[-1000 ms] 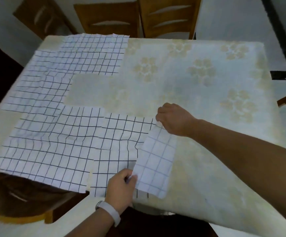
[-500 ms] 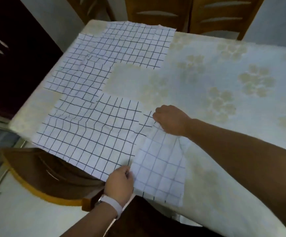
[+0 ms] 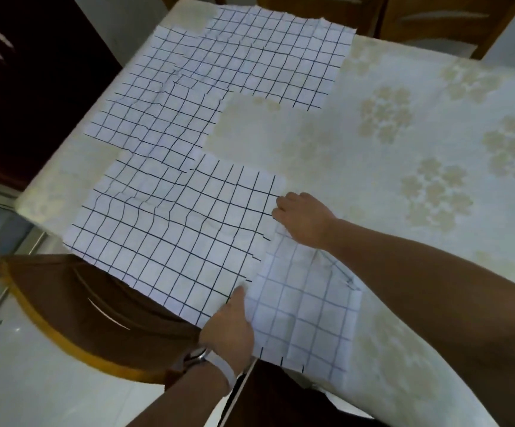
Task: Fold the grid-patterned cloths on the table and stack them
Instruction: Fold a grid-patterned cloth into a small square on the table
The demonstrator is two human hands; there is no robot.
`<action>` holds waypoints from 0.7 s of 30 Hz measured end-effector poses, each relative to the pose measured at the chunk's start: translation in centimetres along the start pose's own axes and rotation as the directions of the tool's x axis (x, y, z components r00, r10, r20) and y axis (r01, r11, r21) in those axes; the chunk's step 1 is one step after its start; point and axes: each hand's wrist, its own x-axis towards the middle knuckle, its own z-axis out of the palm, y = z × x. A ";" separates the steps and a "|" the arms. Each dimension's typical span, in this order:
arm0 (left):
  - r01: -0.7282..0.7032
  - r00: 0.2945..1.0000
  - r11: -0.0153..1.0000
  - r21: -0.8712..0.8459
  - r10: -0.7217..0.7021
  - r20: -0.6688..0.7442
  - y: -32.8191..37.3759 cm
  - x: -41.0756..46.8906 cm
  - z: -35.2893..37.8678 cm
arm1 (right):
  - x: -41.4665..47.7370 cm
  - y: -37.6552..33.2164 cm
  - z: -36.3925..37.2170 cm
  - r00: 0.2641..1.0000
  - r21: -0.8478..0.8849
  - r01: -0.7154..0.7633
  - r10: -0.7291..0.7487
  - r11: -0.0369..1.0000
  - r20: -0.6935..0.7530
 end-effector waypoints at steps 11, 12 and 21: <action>-0.517 0.772 0.820 0.248 0.571 -0.280 2.6 -1.1 1.1 | -1.5 0.3 -0.7 0.972 0.389 -0.203 0.232 0.898 -0.028; -0.605 0.716 0.755 0.253 0.655 -0.243 3.7 -1.7 1.4 | -2.7 0.7 -0.9 0.962 0.406 -0.236 0.271 0.883 -0.032; -0.639 0.769 0.702 0.314 0.591 0.242 11.5 -4.6 4.0 | -14.8 4.1 0.0 0.771 0.446 -0.606 0.625 0.659 0.125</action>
